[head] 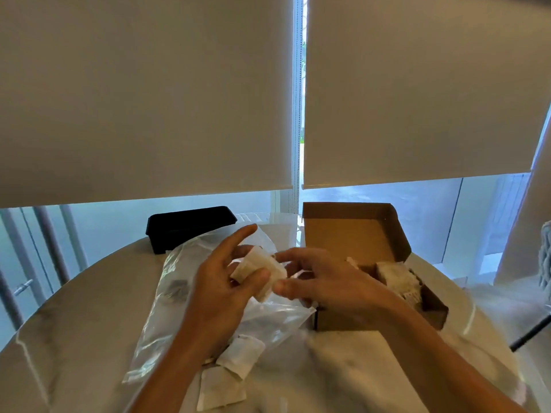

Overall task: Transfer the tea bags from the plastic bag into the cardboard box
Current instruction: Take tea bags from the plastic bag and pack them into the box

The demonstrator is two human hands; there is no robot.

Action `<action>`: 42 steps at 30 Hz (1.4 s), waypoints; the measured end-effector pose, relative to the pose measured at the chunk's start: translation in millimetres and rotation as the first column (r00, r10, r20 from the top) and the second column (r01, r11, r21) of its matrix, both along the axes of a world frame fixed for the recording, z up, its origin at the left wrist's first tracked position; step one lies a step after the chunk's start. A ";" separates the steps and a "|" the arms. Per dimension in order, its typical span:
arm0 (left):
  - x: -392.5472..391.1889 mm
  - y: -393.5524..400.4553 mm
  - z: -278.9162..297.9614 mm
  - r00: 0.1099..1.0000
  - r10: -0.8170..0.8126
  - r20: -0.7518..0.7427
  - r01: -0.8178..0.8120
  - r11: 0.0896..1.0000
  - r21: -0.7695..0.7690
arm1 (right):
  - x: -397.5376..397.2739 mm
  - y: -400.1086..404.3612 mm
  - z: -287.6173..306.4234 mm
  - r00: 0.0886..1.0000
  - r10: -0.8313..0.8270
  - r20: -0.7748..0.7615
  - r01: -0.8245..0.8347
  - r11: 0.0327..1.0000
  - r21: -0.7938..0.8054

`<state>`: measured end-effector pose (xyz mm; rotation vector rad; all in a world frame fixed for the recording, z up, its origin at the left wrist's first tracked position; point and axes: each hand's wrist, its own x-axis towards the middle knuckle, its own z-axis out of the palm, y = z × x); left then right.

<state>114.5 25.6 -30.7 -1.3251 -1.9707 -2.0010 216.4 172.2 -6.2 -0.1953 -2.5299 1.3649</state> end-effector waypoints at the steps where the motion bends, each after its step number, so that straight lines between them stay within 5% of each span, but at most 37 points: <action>1: 0.3 0.7 -0.8 1.000 0.017 0.005 -0.017 1.000 0.010 | -5.5 -6.1 -4.0 0.999 0.021 -0.033 -0.022 1.000 -0.017; 4: -0.1 2.1 -1.0 0.996 0.082 0.036 -0.082 0.997 -0.002 | -8.8 -11.5 -11.4 0.993 -0.017 -0.113 0.004 0.994 -0.111; 8: -3.7 0.8 0.4 0.992 -0.032 0.125 0.036 0.999 -0.034 | -2.7 -5.9 -17.6 0.982 -0.095 -0.166 0.055 0.971 -0.232; 13: -4.0 1.0 -0.9 0.993 -0.045 0.107 0.052 0.997 -0.063 | -0.9 1.9 -21.1 0.985 -0.089 -0.145 0.052 0.969 -0.241; 20: 1.4 0.7 2.8 0.989 -0.058 0.133 0.070 0.994 -0.083 | -1.2 -12.1 -26.5 0.991 0.031 -0.128 -0.045 0.993 -0.112; 24: -1.9 -1.6 3.9 0.981 -0.018 0.194 0.028 0.998 -0.052 | 0.6 -7.5 -24.2 0.983 -0.013 -0.183 -0.021 0.983 -0.184; 29: -4.2 -6.7 8.1 0.902 -0.174 0.395 0.144 0.984 0.104 | -2.4 -10.1 -27.7 0.996 -0.009 -0.090 -0.006 0.987 -0.164; 34: 2.6 -6.3 10.5 0.826 -0.327 0.459 0.267 0.944 0.192 | -10.2 -40.6 -32.6 0.999 -0.001 -0.055 0.004 0.998 0.057; 42: -7.7 -12.2 14.2 0.801 -0.328 0.502 0.196 0.934 0.298 | -9.2 -25.1 -33.4 0.986 -0.123 -0.116 0.136 0.984 0.113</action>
